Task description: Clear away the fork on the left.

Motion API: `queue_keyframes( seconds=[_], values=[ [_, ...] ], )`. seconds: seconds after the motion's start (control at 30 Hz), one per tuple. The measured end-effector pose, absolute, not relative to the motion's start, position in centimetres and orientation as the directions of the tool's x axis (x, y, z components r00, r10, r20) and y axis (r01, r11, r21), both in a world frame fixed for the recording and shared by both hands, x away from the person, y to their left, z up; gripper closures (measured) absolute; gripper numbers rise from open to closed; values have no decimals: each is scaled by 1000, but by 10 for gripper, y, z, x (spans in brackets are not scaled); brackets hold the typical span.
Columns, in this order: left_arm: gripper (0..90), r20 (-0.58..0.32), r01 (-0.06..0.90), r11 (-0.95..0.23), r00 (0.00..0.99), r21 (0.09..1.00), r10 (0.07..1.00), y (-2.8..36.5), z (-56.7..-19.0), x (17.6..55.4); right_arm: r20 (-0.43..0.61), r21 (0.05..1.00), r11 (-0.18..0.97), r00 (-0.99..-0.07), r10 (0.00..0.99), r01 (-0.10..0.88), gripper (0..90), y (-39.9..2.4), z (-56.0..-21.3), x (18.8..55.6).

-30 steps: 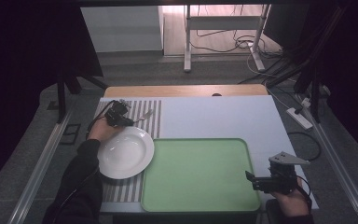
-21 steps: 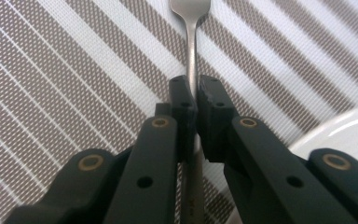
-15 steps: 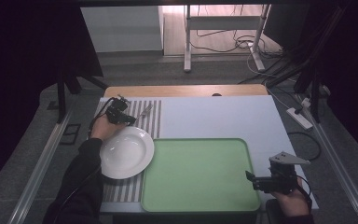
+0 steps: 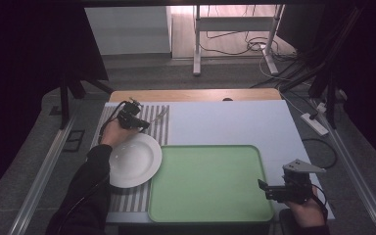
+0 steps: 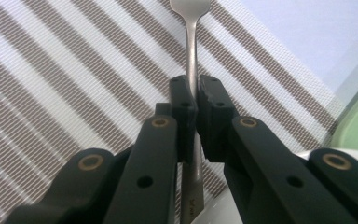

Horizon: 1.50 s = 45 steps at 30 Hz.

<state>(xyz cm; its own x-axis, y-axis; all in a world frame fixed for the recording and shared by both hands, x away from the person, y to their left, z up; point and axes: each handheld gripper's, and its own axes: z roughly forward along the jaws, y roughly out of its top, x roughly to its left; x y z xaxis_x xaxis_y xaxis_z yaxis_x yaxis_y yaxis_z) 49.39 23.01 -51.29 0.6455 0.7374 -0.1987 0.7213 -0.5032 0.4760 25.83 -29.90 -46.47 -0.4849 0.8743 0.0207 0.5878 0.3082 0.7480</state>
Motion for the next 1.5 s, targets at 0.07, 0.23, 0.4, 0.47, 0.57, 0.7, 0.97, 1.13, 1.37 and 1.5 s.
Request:
queue_keyframes(
  seconds=[0.07, 0.23, 0.4, 0.47, 0.57, 0.7, 0.97, 1.13, 1.37, 1.5],
  values=[
    [852, -199, 715, -510, 654, 478, 730, 225, -513, 494, 21, 748, 308, -485, 874, 587, 0, -299, -465, 258],
    [851, -202, 705, -519, 667, 483, 717, 212, -512, 492, 20, 749, 309, -487, 873, 586, 0, -299, -465, 258],
    [851, -205, 690, -534, 686, 489, 698, 196, -508, 490, 20, 749, 310, -488, 873, 586, 0, -299, -465, 258],
    [851, -202, 678, -545, 698, 492, 687, 190, -507, 489, 21, 750, 310, -489, 872, 585, 0, -299, -465, 258],
    [851, -202, 670, -557, 710, 491, 675, 181, -506, 487, 20, 750, 311, -490, 872, 583, 0, -299, -465, 258],
    [851, -203, 658, -572, 724, 490, 659, 168, -504, 483, 20, 751, 311, -491, 871, 583, 0, -299, -464, 258],
    [851, -216, 648, -585, 739, 488, 638, 148, -501, 473, 21, 753, 309, -490, 871, 581, 0, -299, -464, 258],
    [851, -229, 651, -594, 741, 472, 631, 137, -504, 463, 22, 754, 309, -492, 871, 580, 0, -299, -464, 257],
    [851, -229, 644, -596, 748, 480, 623, 129, -501, 448, 26, 760, 304, -495, 869, 574, 0, -300, -464, 257],
    [851, -239, 648, -593, 746, 478, 622, 125, -501, 440, 29, 762, 302, -496, 868, 573, 0, -300, -464, 257]
  ],
)
